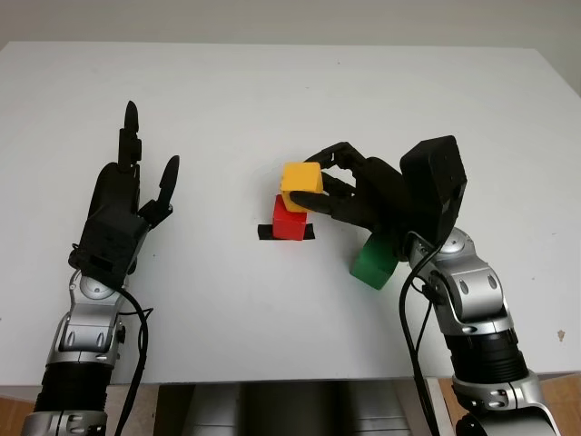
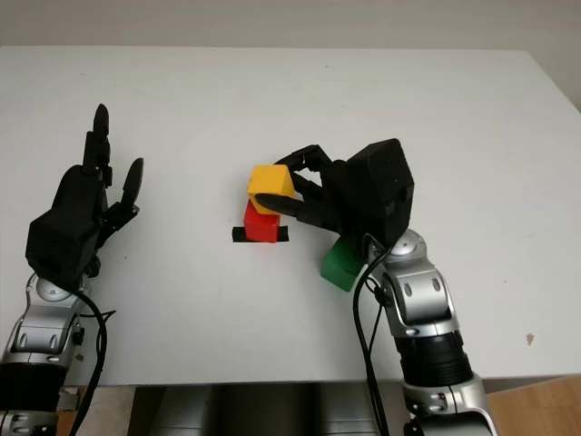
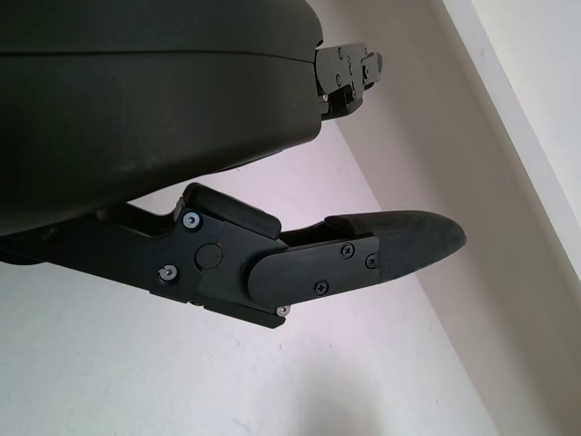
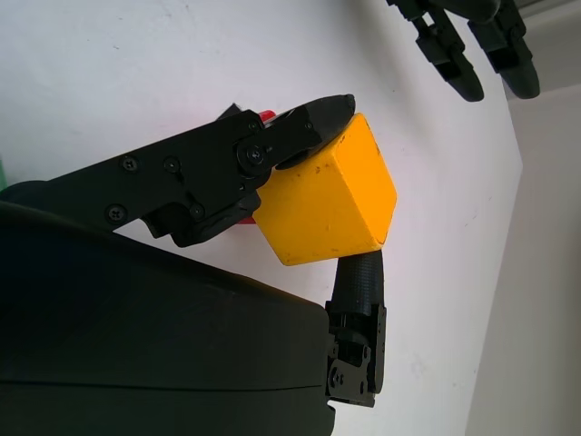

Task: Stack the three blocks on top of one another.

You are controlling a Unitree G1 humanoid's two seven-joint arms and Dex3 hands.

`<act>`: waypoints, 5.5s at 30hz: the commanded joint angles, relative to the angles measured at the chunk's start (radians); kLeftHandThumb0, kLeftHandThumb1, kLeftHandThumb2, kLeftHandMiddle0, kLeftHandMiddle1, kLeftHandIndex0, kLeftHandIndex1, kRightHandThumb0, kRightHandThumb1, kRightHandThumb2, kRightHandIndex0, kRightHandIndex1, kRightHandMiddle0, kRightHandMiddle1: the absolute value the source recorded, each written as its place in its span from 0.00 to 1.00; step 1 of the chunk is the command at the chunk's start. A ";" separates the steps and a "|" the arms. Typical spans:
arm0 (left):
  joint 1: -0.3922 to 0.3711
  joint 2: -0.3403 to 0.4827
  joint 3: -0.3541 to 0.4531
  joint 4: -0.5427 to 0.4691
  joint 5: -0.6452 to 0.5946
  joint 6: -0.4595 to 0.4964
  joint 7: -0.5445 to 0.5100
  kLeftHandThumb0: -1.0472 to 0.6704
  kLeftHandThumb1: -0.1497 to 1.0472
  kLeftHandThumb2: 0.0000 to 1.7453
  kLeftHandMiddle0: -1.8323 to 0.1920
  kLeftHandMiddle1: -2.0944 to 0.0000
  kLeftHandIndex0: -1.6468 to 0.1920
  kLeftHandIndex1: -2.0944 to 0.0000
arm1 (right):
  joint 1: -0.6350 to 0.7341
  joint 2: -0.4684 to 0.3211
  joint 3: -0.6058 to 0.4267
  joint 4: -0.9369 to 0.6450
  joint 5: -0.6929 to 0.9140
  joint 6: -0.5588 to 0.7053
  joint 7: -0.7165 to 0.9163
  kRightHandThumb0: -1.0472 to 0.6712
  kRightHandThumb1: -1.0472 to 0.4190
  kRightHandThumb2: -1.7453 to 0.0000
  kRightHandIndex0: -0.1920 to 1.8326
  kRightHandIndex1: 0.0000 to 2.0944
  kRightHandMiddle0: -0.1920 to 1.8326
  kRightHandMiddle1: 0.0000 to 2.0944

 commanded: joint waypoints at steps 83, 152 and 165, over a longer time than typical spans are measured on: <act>0.019 -0.002 -0.005 -0.005 0.014 -0.036 -0.005 0.16 1.00 0.35 1.00 0.99 0.95 0.96 | 0.056 0.003 0.031 -0.072 -0.006 0.010 0.028 0.32 0.02 0.97 0.17 0.02 0.14 0.70; 0.022 -0.002 0.001 -0.023 -0.011 0.010 -0.012 0.17 1.00 0.35 1.00 1.00 0.99 0.98 | -0.108 -0.811 -0.006 0.099 -0.321 -1.010 0.591 0.27 0.15 0.96 0.28 0.03 0.34 0.04; 0.018 -0.011 -0.004 -0.009 -0.001 -0.011 0.008 0.17 1.00 0.35 1.00 0.98 0.95 0.96 | 0.015 -0.816 -0.002 0.004 -0.433 -1.285 0.482 0.29 0.14 0.96 0.26 0.02 0.34 0.03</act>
